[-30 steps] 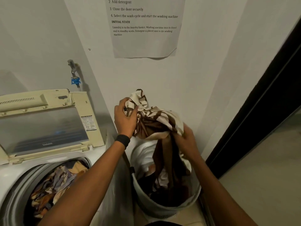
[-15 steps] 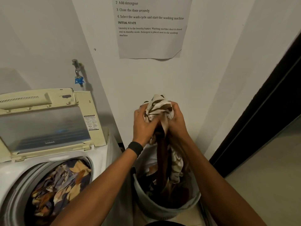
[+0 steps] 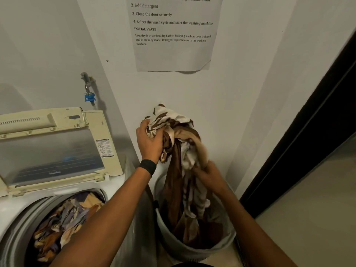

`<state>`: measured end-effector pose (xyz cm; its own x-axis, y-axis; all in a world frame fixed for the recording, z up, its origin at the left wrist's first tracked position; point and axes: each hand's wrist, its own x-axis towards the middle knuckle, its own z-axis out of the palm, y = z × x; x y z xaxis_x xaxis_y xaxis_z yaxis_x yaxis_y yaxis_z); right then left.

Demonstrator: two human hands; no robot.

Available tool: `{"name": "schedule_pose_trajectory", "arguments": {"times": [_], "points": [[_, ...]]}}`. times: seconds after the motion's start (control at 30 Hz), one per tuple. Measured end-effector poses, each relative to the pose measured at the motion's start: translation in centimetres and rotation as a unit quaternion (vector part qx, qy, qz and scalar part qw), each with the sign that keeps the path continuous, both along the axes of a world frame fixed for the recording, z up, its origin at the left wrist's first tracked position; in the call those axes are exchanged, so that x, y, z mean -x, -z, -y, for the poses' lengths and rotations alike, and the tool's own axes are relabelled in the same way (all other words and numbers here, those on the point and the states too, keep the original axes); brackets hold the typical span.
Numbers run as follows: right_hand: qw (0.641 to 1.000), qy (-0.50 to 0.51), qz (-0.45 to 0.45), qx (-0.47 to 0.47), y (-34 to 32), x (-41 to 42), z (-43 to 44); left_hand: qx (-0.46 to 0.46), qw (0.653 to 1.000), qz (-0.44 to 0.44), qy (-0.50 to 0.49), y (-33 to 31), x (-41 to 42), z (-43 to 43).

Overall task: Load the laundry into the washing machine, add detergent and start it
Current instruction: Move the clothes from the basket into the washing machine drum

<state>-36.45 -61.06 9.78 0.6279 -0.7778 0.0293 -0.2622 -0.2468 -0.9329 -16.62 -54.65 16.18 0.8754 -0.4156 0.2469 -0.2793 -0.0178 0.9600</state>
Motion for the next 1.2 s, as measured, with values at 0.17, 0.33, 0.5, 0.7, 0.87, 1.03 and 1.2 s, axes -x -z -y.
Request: {"name": "schedule_pose_trajectory", "arguments": {"times": [0.17, 0.33, 0.5, 0.7, 0.87, 1.03, 1.2], "points": [[0.972, 0.067, 0.209, 0.084, -9.5, -0.9, 1.7, -0.089, 0.993, 0.074, 0.013, 1.7, 1.5, -0.7], [0.972, 0.089, 0.218, -0.022, -9.4, -4.1, 1.3, -0.022, 0.980, 0.008, 0.200, 0.3, 4.4, -1.2], [0.975, 0.054, 0.201, -0.082, -8.0, -4.5, 2.1, -0.049, 0.950, -0.021, 0.308, 0.4, 4.4, -1.9], [0.968, 0.005, 0.230, -0.103, -5.8, -3.9, 1.4, -0.048, 0.993, 0.027, 0.104, -0.1, 4.1, -0.2], [0.995, 0.004, 0.046, -0.084, 1.8, -2.4, -2.0, 0.031, 0.997, -0.010, 0.064, -0.9, 2.5, 0.7], [0.997, -0.008, -0.071, -0.023, 4.7, -0.1, -1.1, -0.040, 0.997, 0.067, 0.007, -0.1, 0.8, -0.1], [0.982, 0.102, 0.152, 0.053, -5.7, 1.2, 2.2, -0.157, 0.975, 0.156, -0.014, 3.1, -0.4, -2.2]]}}
